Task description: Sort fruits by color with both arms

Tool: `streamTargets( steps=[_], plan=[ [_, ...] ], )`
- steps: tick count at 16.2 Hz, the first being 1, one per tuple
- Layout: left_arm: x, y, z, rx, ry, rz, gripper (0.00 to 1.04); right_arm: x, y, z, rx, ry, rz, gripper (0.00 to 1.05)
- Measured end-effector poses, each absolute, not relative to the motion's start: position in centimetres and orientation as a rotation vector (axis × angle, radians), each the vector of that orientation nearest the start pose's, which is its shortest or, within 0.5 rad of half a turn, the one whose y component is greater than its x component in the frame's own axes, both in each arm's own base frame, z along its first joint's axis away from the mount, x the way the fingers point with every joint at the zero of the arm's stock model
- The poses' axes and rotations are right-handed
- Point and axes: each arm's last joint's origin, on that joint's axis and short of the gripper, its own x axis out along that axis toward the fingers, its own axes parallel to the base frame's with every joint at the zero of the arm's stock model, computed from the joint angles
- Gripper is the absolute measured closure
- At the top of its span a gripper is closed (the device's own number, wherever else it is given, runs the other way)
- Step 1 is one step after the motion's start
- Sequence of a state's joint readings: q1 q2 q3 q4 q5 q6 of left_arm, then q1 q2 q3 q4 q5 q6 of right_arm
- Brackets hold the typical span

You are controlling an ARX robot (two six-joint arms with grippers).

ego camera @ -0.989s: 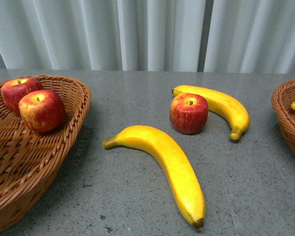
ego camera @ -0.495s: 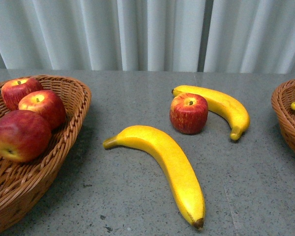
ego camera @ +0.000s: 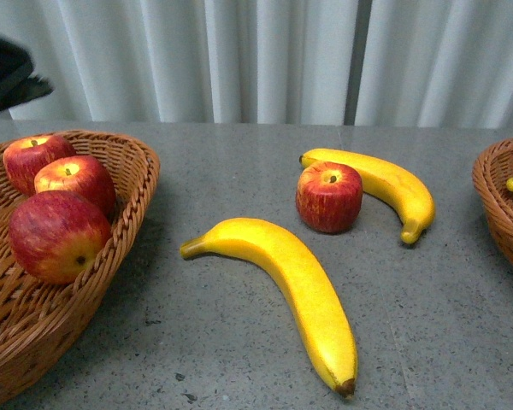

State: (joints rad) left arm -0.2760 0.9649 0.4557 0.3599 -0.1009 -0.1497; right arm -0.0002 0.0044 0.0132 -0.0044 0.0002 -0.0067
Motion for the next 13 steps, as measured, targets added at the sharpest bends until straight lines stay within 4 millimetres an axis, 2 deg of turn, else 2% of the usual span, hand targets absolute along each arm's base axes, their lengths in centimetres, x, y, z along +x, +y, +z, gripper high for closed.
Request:
streamTargets(
  steps=[4, 6, 9, 10, 11, 13],
  plan=[
    [20.6, -6.9, 24.5, -0.073, 0.137, -0.276, 0.07, 9.7, 0.0, 16.7, -0.007, -0.004, 0.0, 0.06],
    [21.9, -7.8, 24.3, -0.032, 0.173, -0.344, 0.07, 9.7, 0.0, 16.7, -0.007, -0.004, 0.0, 0.06],
    [25.1, -9.4, 24.8, 0.034, 0.179, -0.408, 0.07, 9.7, 0.0, 16.7, -0.007, -0.004, 0.0, 0.06],
    [27.9, -11.1, 25.1, 0.066, 0.182, -0.463, 0.07, 9.7, 0.0, 16.7, -0.007, -0.004, 0.0, 0.06],
    [29.3, -12.3, 24.1, 0.102, 0.214, -0.494, 0.07, 9.7, 0.0, 16.7, -0.007, -0.004, 0.0, 0.06],
    [30.2, -13.3, 24.0, 0.146, 0.216, -0.532, 0.07, 9.7, 0.0, 16.7, -0.007, -0.004, 0.0, 0.06]
  ],
)
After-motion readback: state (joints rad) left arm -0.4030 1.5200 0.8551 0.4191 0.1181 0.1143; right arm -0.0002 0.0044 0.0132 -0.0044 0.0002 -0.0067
